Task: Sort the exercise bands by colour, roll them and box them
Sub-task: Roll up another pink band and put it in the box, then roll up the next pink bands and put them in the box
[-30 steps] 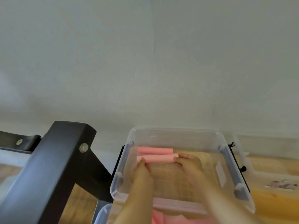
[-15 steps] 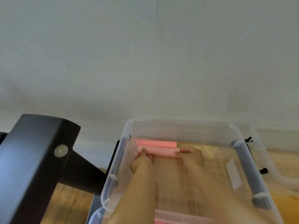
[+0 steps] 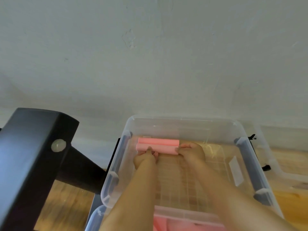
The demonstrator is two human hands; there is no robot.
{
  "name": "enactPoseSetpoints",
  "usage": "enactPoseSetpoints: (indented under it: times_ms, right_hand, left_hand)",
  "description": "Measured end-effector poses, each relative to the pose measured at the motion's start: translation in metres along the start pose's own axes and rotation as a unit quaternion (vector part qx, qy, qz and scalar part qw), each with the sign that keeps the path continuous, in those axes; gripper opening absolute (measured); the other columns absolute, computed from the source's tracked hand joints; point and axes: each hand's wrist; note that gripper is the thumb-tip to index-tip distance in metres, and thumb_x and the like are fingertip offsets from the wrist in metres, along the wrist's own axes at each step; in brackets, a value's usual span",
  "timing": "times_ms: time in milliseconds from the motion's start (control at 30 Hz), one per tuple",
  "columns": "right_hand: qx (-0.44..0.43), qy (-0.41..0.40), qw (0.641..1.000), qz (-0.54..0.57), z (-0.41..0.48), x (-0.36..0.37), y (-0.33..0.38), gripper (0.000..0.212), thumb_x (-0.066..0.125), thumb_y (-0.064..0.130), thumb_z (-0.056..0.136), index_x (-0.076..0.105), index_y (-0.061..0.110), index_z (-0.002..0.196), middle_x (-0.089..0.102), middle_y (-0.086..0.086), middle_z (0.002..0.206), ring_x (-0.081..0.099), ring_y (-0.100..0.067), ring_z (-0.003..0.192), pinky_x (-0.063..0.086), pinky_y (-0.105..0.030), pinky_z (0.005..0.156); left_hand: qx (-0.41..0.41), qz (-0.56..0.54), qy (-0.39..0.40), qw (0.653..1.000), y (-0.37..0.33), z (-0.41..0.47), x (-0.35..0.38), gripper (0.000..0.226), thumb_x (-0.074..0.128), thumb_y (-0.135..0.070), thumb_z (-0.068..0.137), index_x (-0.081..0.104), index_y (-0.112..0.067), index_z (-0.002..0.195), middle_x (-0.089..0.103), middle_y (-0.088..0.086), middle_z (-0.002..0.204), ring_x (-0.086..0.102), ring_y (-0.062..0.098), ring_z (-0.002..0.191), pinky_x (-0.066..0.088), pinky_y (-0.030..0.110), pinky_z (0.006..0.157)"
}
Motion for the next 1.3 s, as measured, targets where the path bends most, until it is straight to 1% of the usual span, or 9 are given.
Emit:
enactPoseSetpoints:
  times_ms: [133,233,333,467,633,767,933,1100,1300]
  right_hand:
    - [-0.014,-0.005,1.000,-0.023,-0.008,-0.012,0.007,0.017,0.080,0.010,0.075,0.065,0.017,0.080,0.067,-0.002,0.089,0.061,-0.020,0.085,0.043,-0.025,0.074]
    - [-0.076,0.011,0.997,0.006,-0.023,-0.024,0.020,0.018,0.076,0.005,0.077,0.066,0.012,0.091,0.065,-0.004,0.088,0.063,-0.021,0.089,0.042,-0.024,0.075]
    - [-0.151,0.052,0.985,0.070,-0.047,-0.034,0.035,0.020,0.074,-0.001,0.079,0.065,0.006,0.095,0.066,-0.007,0.092,0.063,-0.018,0.089,0.047,-0.021,0.077]
    - [-0.259,0.082,0.962,0.030,-0.078,-0.053,0.045,0.021,0.072,0.002,0.082,0.067,0.011,0.101,0.068,-0.001,0.100,0.063,-0.013,0.094,0.050,-0.023,0.089]
    - [-0.391,0.055,0.911,-0.119,-0.113,-0.083,0.036,0.033,0.064,0.014,0.091,0.064,0.017,0.124,0.065,0.006,0.123,0.058,-0.009,0.115,0.043,-0.026,0.102]
    - [-0.458,0.015,0.867,-0.194,-0.132,-0.104,0.021,0.037,0.056,0.020,0.095,0.057,0.019,0.133,0.058,0.004,0.136,0.051,-0.014,0.128,0.036,-0.027,0.107]
    - [-0.510,-0.010,0.826,-0.239,-0.160,-0.121,0.003,0.038,0.051,0.024,0.098,0.053,0.020,0.136,0.057,0.002,0.137,0.050,-0.016,0.129,0.039,-0.033,0.106]
    - [-0.531,-0.024,0.799,-0.280,-0.201,-0.143,-0.031,0.041,0.050,0.027,0.099,0.049,0.020,0.140,0.053,0.004,0.142,0.044,-0.014,0.133,0.036,-0.030,0.107]
    - [-0.497,0.006,0.808,-0.316,-0.269,-0.170,-0.093,0.046,0.054,0.034,0.097,0.047,0.022,0.141,0.045,0.006,0.148,0.037,-0.011,0.138,0.028,-0.026,0.110]
  left_hand:
    - [0.007,0.016,0.041,0.999,-0.003,-0.019,-0.008,0.036,0.066,-0.010,0.092,0.053,0.004,0.123,0.061,0.012,0.083,0.065,0.020,0.057,0.051,0.024,0.036]
    - [0.034,0.078,0.086,0.993,-0.014,-0.043,-0.013,0.024,0.065,-0.010,0.092,0.056,0.001,0.111,0.060,0.012,0.087,0.065,0.019,0.057,0.057,0.025,0.051]
    - [0.161,0.187,0.151,0.957,-0.023,-0.074,-0.017,0.016,0.059,0.001,0.093,0.053,-0.004,0.106,0.058,0.010,0.085,0.061,0.020,0.071,0.055,0.024,0.059]
    - [0.343,0.303,0.236,0.857,-0.027,-0.109,-0.035,0.023,0.059,0.000,0.092,0.056,-0.015,0.109,0.065,0.007,0.101,0.061,0.020,0.100,0.052,0.029,0.081]
    - [0.567,0.450,0.249,0.644,-0.022,-0.136,-0.058,0.031,0.056,-0.014,0.097,0.056,-0.024,0.126,0.061,-0.011,0.126,0.053,0.003,0.116,0.041,0.019,0.100]
    - [0.652,0.493,0.203,0.539,-0.005,-0.148,-0.072,0.036,0.053,-0.026,0.099,0.053,-0.027,0.135,0.054,-0.012,0.138,0.044,0.005,0.129,0.029,0.014,0.101]
    - [0.718,0.520,0.174,0.430,0.014,-0.171,-0.087,0.037,0.054,-0.025,0.098,0.055,-0.019,0.135,0.056,-0.002,0.138,0.047,0.017,0.130,0.032,0.021,0.102]
    - [0.739,0.522,0.153,0.397,0.041,-0.194,-0.124,0.039,0.051,-0.029,0.100,0.052,-0.019,0.138,0.053,-0.002,0.142,0.044,0.017,0.134,0.032,0.026,0.104]
    - [0.719,0.544,0.189,0.390,0.087,-0.234,-0.190,0.045,0.048,-0.036,0.100,0.045,-0.024,0.143,0.045,-0.005,0.149,0.038,0.015,0.138,0.031,0.030,0.109]
Point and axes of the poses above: each hand's wrist, its own z-axis towards the middle knuckle, its own x-axis out of the palm, y = z × x
